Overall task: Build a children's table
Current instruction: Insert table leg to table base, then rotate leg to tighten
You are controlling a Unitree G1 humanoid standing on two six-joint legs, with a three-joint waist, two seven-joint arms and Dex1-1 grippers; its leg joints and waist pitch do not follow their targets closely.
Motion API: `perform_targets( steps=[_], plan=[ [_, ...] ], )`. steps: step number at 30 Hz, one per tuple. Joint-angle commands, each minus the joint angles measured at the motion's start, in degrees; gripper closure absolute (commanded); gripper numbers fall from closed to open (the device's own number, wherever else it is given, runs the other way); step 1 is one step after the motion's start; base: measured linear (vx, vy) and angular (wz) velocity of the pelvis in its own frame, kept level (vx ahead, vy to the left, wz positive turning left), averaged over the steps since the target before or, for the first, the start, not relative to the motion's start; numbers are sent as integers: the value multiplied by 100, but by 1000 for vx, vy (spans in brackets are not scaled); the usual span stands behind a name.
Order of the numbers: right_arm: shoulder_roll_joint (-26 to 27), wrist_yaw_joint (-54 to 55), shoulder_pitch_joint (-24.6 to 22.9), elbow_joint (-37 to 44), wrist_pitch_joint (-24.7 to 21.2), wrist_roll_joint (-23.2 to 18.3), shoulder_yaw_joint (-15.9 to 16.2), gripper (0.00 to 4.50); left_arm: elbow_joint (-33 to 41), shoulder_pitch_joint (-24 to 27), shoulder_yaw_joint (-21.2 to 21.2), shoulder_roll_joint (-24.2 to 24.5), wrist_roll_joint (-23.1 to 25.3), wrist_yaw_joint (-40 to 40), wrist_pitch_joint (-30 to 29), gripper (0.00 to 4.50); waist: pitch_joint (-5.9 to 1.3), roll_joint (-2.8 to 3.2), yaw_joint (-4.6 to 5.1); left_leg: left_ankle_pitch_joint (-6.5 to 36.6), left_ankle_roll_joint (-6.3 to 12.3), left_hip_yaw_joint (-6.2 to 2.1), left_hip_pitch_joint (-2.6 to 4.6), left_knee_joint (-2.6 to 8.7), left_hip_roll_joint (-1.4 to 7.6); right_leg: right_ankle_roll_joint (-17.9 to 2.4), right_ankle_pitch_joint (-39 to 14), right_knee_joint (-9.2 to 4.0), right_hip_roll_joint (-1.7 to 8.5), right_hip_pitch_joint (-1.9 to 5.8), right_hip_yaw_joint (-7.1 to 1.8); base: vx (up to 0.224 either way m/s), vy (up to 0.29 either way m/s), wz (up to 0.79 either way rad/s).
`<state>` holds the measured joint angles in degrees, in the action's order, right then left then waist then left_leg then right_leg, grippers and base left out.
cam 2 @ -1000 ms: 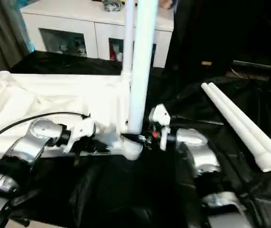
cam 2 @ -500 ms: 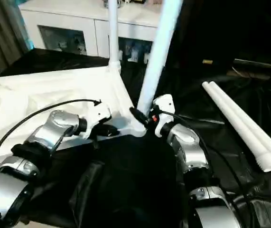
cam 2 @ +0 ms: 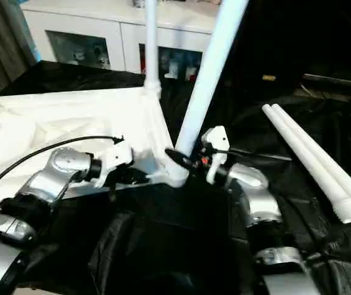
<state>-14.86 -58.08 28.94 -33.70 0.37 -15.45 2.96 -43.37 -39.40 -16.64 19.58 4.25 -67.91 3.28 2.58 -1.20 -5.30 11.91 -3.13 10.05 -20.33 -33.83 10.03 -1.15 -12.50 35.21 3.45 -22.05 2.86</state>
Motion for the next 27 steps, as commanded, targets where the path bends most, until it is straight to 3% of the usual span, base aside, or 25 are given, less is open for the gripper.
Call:
perform_targets(
  steps=[1,4,7,16,18,20,22,24,25,27],
  plan=[
    [-159,-506,-258,-141,-357,176,385,263,334,-5,-66,-20,-164,-298,219,450,-312,22,-25,516,506,-81,43,399,405,-1666,391,-292,546,279,-279,0,0,0],
    [-303,-916,-302,-15,-519,178,509,263,373,30,-64,20,-161,-400,273,450,-305,19,-58,538,518,-81,39,400,406,-1632,259,-305,558,274,-277,0,0,0],
    [-447,-1203,-344,-3,-358,286,643,263,375,32,-69,68,-163,-469,291,450,-301,16,-90,635,427,-86,48,410,411,-1576,-21,-332,570,266,-280,0,0,0],
    [-460,-1197,-380,7,-394,274,640,263,333,8,-3,122,-137,-484,298,450,-315,23,-106,525,400,-90,49,405,404,-1583,159,-311,565,263,-276,0,0,0],
    [-334,-769,-314,-174,-297,350,513,263,266,-32,33,99,-134,-404,270,450,-309,28,-97,581,370,-92,46,410,402,-1591,100,-320,570,257,-278,0,0,0],
    [-250,-297,-225,-392,-224,478,434,263,218,-71,75,60,-144,-313,230,450,-283,35,-65,796,259,-96,60,436,392,-1553,-287,-363,570,233,-284,0,0,0],
    [-52,803,-64,-844,-4,728,239,263,17,-258,186,-77,-100,104,-60,450,-253,24,7,1193,0,-120,87,487,378,-1425,-1093,-443,586,217,-296,0,0,0],
    [37,1099,-43,-914,-19,720,150,263,-131,-365,226,-139,-45,360,-150,450,-247,25,38,1268,-64,-134,78,498,373,-1339,-1332,-465,589,226,-303,0,0,0],
    [239,1533,-32,-966,-82,653,6,263,-470,-604,291,-275,74,912,-304,450,-256,23,49,1234,-74,-125,93,496,373,-1265,-1329,-481,578,208,-315,0,0,0],
    [353,1773,-9,-1033,-147,653,-26,263,-655,-740,303,-358,139,1195,-414,450,-259,11,51,1181,-71,-120,95,494,366,-1273,-1219,-476,571,203,-320,0,0,0]
  ],
)
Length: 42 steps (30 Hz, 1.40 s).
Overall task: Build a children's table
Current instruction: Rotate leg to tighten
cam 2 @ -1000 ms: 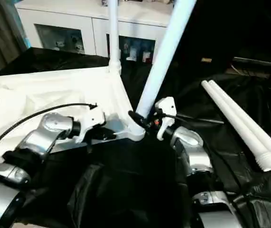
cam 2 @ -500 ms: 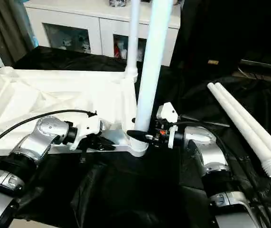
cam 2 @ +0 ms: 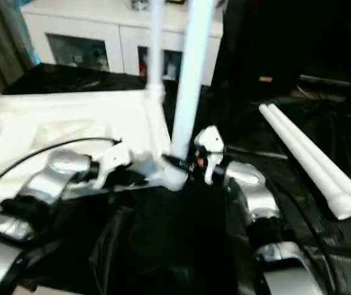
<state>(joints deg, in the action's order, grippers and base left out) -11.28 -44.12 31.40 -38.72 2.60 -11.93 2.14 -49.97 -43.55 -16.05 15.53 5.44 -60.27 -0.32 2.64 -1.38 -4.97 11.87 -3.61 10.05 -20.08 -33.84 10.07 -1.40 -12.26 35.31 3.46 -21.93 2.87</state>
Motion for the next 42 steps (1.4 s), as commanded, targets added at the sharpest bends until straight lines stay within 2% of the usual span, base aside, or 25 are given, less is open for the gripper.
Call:
perform_targets(
  steps=[1,3,4,5,6,7,11,14,19,37,38,39,41,42],
  plan=[
    [129,661,-202,-656,-425,328,53,263,-196,-479,244,-56,90,737,-177,450,-266,42,8,1122,-3,-119,61,488,355,-1245,-1168,-485,573,195,-323,0,0,0],
    [215,842,-142,-766,-442,350,58,263,-309,-571,251,-138,119,942,-275,450,-275,31,3,1063,36,-120,52,481,355,-1262,-1068,-471,577,206,-321,0,0,0],
    [396,1302,64,-1093,-512,379,47,263,-512,-748,275,-329,150,1332,-479,450,-278,63,-4,1032,39,-125,52,480,354,-1277,-1005,-463,576,204,-320,0,0,0],
    [402,1317,71,-1104,-514,380,46,263,-518,-753,275,-335,151,1342,-484,450,-281,67,11,1009,16,-115,64,474,351,-1322,-893,-460,566,188,-318,0,0,0],
    [470,1501,163,-1251,-531,386,34,263,-586,-815,284,-411,157,1464,-545,450,-283,59,10,1005,11,-124,55,478,353,-1341,-854,-451,566,207,-315,0,0,0],
    [570,1717,307,-1469,-578,372,-14,263,-645,-881,275,-519,154,1535,-631,450,-286,102,-2,954,14,-133,34,475,350,-1364,-731,-440,574,227,-312,0,0,0],
    [764,2175,595,-1856,-581,509,-103,263,-907,-1061,217,-750,213,1739,-715,450,-288,92,22,930,32,-120,32,470,340,-1446,-391,-423,554,236,-307,0,0,0],
    [791,2236,656,-1938,-548,509,-116,263,-1016,-1111,184,-779,253,1862,-748,450,-297,81,9,860,129,-118,31,459,340,-1474,-209,-413,565,259,-309,0,0,0],
    [823,2117,661,-1985,-439,544,-73,263,-1077,-1110,177,-757,287,1864,-680,450,-271,88,10,1182,95,-128,53,497,363,-1414,-741,-471,572,233,-312,0,0,0],
    [726,1855,743,-2080,-357,590,-108,263,-1100,-1036,148,-670,281,1601,-461,450,-253,97,19,1298,71,-131,54,528,376,-1401,-823,-489,579,209,-324,0,0,0],
    [728,1833,745,-2071,-360,580,-112,228,-1103,-1036,148,-669,281,1598,-456,450,-249,97,18,1336,63,-132,52,531,376,-1390,-909,-500,585,209,-326,0,0,0],
    [738,1760,755,-2039,-380,535,-138,228,-1109,-1036,148,-665,281,1588,-437,450,-246,100,19,1376,57,-133,54,535,378,-1372,-987,-508,587,205,-328,0,0,0],
    [748,1716,768,-2021,-400,508,-163,190,-1108,-1035,147,-660,282,1573,-428,450,-252,98,15,1341,69,-137,50,534,381,-1366,-954,-506,591,211,-332,0,0,0],
    [749,1714,769,-2021,-399,510,-164,188,-1107,-1035,147,-660,282,1570,-427,450,-251,98,15,1309,73,-136,47,535,381,-1369,-914,-500,587,210,-329,0,0,0]
  ],
)
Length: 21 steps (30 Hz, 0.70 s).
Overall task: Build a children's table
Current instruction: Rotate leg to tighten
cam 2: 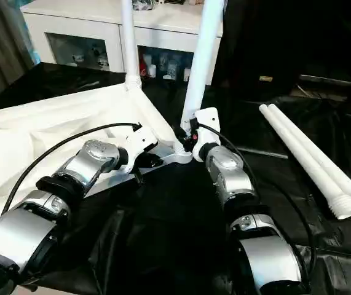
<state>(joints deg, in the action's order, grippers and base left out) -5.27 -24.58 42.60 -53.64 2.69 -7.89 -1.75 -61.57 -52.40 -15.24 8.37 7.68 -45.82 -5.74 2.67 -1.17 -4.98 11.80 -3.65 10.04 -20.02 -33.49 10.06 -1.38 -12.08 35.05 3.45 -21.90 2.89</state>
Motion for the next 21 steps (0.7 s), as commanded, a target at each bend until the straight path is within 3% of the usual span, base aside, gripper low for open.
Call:
perform_targets(
  steps=[1,4,13,15,16,21],
  plan=[
    [149,-262,-347,-530,-401,106,222,183,59,-147,63,57,57,116,117,450,-258,81,23,1289,88,-132,42,496,379,-1411,-871,-472,584,203,-329,0,0,0],
    [157,-358,-338,-506,-379,71,204,147,75,-136,60,65,53,81,123,450,-256,65,20,1188,137,-128,25,490,378,-1429,-773,-460,593,222,-326,0,0,0],
    [169,-552,-309,-437,-349,34,121,65,92,-125,62,97,50,19,153,450,-237,92,26,1233,155,-132,28,507,387,-1406,-1013,-488,600,205,-328,0,0,0],
    [157,-560,-299,-430,-312,39,116,65,110,-110,60,108,47,-28,178,450,-240,91,27,1240,150,-130,32,505,389,-1407,-1021,-489,601,204,-331,0,0,0],
    [156,-561,-299,-430,-311,39,116,40,110,-109,60,108,47,-29,179,450,-239,89,29,1245,150,-130,29,507,388,-1404,-1052,-491,603,206,-332,0,0,0],
    [109,-483,-254,-444,-263,62,87,34,150,-71,53,139,49,-80,200,450,-250,94,19,1084,179,-122,25,490,385,-1462,-902,-475,607,213,-332,0,0,0]
  ],
)
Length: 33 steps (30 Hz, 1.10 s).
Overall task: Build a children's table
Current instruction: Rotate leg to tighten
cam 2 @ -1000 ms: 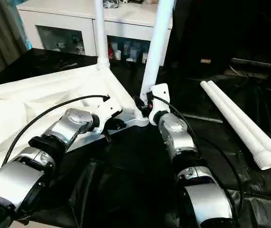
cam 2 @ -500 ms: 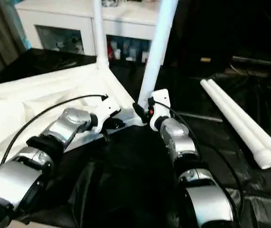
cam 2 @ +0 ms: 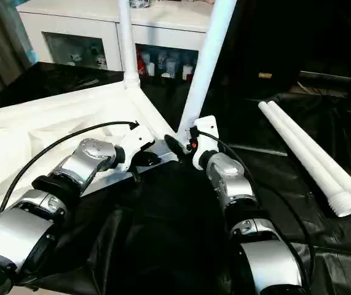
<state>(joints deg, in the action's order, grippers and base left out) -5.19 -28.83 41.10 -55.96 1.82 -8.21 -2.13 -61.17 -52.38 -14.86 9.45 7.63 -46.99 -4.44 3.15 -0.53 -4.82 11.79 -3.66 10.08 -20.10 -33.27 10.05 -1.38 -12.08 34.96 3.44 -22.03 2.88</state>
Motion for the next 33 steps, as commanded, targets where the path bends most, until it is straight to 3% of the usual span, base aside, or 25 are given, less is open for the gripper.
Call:
perform_targets(
  steps=[1,6,33],
  plan=[
    [84,-38,-90,-216,-163,92,110,34,120,-63,12,39,54,23,73,450,-307,28,3,1017,190,-125,29,458,385,-1482,-801,-452,608,230,-331,0,0,0],
    [34,-48,-58,-192,-160,75,43,34,147,-37,3,63,52,-31,99,450,-312,24,-8,636,363,-109,6,426,378,-1566,-242,-396,602,252,-312,0,0,0],
    [-159,-336,-105,-64,-4,104,31,34,352,176,-28,179,61,-242,140,450,-355,-16,-18,255,643,-80,-4,350,365,-1714,347,-304,594,276,-294,0,0,0]
  ],
)
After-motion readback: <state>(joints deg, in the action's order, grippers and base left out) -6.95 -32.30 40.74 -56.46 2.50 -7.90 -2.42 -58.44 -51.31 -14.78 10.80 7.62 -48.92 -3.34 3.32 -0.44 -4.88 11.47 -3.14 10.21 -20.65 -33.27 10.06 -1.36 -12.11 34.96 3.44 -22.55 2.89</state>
